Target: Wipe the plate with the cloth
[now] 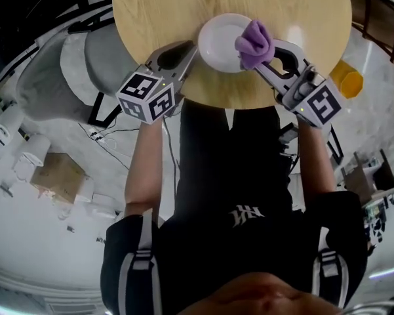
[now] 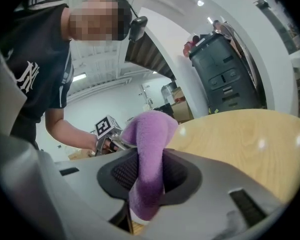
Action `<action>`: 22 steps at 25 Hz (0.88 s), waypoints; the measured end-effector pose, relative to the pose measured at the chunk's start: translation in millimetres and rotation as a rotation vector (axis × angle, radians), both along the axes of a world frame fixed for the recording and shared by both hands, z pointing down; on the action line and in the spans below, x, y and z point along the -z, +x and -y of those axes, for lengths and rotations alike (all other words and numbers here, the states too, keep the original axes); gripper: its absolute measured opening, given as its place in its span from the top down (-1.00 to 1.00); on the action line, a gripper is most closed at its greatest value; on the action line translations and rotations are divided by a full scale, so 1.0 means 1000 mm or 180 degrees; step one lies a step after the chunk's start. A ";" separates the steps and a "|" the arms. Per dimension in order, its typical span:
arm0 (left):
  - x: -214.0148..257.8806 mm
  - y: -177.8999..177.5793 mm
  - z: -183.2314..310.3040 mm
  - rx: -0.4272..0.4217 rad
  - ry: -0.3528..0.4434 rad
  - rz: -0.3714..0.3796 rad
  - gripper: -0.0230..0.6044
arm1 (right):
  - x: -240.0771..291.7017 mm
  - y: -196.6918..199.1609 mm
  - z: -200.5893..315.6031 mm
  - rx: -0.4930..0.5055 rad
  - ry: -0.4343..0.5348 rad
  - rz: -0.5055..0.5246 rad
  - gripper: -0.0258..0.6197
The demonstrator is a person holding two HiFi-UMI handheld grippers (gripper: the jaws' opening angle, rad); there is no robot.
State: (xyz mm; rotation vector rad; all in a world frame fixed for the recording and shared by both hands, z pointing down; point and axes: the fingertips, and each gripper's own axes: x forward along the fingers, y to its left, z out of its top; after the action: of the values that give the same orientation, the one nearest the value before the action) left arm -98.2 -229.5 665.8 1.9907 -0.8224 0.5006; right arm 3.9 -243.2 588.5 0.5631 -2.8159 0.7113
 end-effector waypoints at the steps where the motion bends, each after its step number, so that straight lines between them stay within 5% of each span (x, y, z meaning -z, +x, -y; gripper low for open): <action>1: -0.001 0.002 -0.002 -0.0037 -0.0060 0.0031 0.62 | -0.002 -0.002 -0.001 0.0005 0.0008 0.0010 0.61; 12: -0.007 0.009 -0.008 -0.0247 -0.0286 0.0292 0.52 | -0.010 -0.002 -0.008 -0.0021 0.0009 0.0058 0.61; 14: -0.009 0.011 -0.007 -0.0265 -0.0276 0.0311 0.71 | -0.010 -0.002 -0.008 -0.0030 0.0004 0.0050 0.61; 22: -0.010 0.013 -0.006 -0.0173 -0.0370 0.0225 0.74 | -0.016 -0.014 0.001 -0.0026 -0.0028 -0.0014 0.61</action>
State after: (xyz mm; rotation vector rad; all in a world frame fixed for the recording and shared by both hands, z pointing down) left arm -85.1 -223.5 676.1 1.9016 -0.7664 0.6393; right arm -9.7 -244.3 604.3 0.5745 -2.8067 0.7228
